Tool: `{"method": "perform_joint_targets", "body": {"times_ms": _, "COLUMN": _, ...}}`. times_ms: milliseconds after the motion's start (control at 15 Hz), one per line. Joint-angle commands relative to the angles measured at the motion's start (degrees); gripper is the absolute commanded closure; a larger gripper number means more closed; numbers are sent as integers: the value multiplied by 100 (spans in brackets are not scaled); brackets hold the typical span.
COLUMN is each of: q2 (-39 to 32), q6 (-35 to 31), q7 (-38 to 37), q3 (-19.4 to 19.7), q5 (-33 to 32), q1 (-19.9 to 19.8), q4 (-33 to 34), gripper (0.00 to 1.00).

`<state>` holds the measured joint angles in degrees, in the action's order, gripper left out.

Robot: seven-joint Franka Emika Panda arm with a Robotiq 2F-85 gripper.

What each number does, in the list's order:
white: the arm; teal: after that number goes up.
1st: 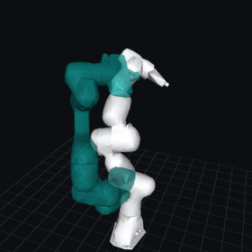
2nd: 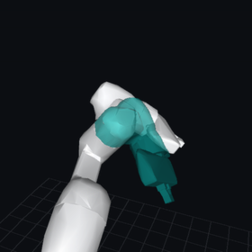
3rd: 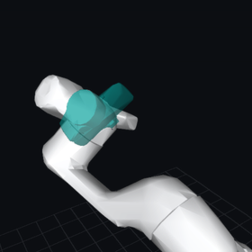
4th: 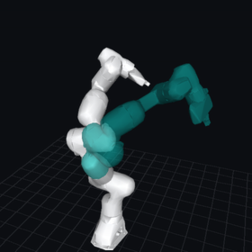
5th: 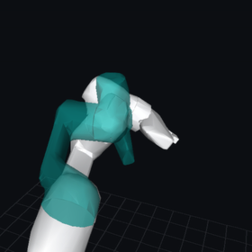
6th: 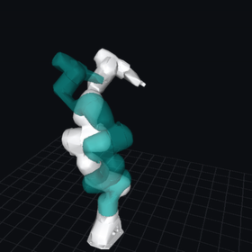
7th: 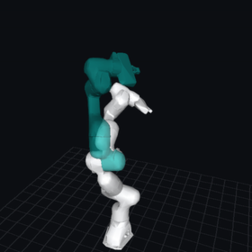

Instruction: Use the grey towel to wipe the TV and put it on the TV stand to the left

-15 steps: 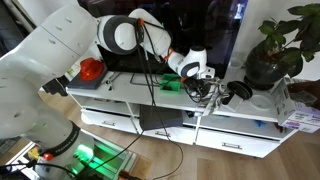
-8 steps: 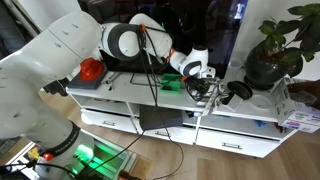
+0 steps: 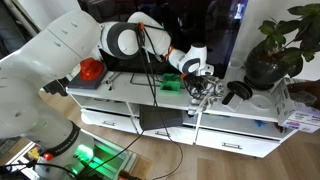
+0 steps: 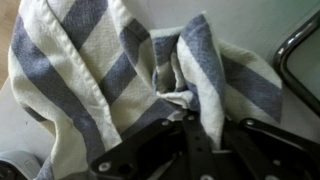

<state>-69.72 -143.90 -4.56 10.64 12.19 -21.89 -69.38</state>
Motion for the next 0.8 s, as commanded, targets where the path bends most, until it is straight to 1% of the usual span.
{"method": "perform_joint_targets", "body": {"times_ms": 0, "q2": 344, "q6": -146, "q7": -28, "q3": 87, "q5": -29, "q1": 132, "q4": -598, "gripper": 99}}
{"method": "perform_joint_targets", "body": {"times_ms": 200, "q2": 674, "q6": -410, "q7": -7, "q3": 181, "q5": -13, "q1": 213, "q4": -1138, "gripper": 98}}
{"method": "perform_joint_targets", "body": {"times_ms": 333, "q2": 1024, "q6": -897, "q7": 122, "q3": 151, "q5": 48, "q1": 211, "q4": -1699, "gripper": 98}}
{"method": "perform_joint_targets", "body": {"times_ms": 467, "q2": 1373, "q6": -1616, "q7": 269, "q3": 59, "q5": 108, "q1": 156, "q4": -2245, "gripper": 98}}
{"method": "perform_joint_targets", "body": {"times_ms": 533, "q2": 1538, "q6": -1939, "q7": 302, "q3": -78, "q5": 4, "q1": 40, "q4": -2473, "gripper": 98}}
{"method": "perform_joint_targets", "body": {"times_ms": 733, "q2": 2093, "q6": -2741, "q7": 563, "q3": -314, "q5": -24, "q1": -118, "q4": -3263, "gripper": 98}}
